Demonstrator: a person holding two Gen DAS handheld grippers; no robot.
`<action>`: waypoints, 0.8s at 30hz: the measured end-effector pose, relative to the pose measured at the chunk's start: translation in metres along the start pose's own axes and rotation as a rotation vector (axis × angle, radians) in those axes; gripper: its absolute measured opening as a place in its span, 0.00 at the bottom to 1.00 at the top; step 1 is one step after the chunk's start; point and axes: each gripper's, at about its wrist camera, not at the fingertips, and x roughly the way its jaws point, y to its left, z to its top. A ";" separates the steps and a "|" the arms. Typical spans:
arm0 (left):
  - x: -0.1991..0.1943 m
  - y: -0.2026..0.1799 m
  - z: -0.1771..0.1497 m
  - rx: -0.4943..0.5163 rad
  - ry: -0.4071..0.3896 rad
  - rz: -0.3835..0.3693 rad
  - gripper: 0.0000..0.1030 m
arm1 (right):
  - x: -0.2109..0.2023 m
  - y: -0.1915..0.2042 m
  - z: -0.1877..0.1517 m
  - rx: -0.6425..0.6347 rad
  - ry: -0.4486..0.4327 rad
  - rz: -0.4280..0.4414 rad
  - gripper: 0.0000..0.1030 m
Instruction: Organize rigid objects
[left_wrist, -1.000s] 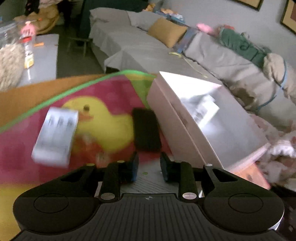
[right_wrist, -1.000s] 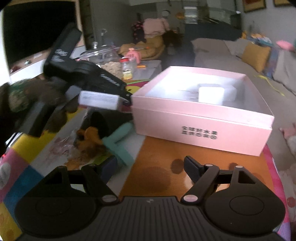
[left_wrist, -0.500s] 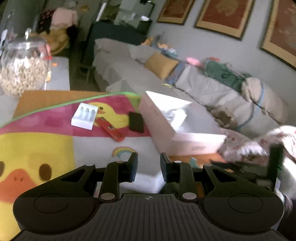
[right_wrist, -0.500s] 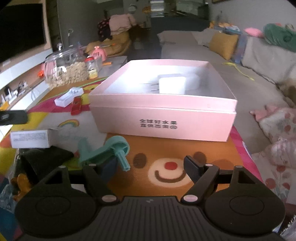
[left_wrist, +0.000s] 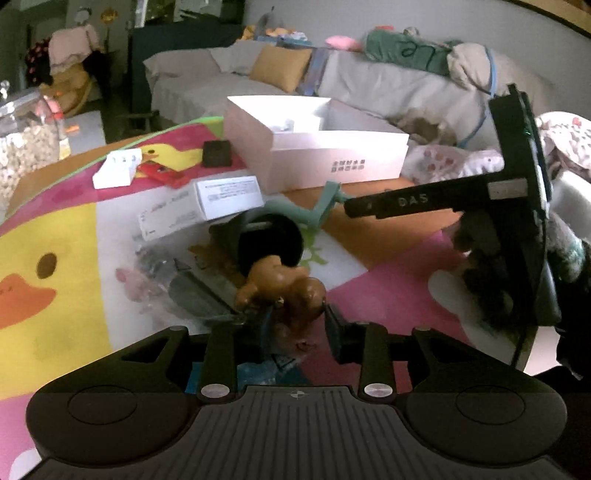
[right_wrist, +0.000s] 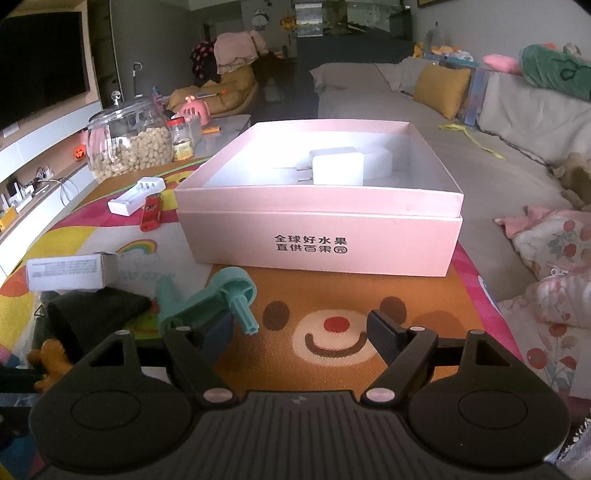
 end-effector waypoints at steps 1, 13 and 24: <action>0.000 0.005 0.000 -0.003 0.002 -0.007 0.34 | -0.001 -0.001 0.000 0.005 -0.002 0.004 0.77; -0.010 0.031 -0.003 -0.024 0.000 0.136 0.51 | 0.000 0.000 -0.001 -0.005 0.012 0.014 0.84; -0.005 0.009 0.004 -0.039 -0.071 0.086 0.77 | 0.001 0.004 -0.001 -0.027 0.026 0.032 0.88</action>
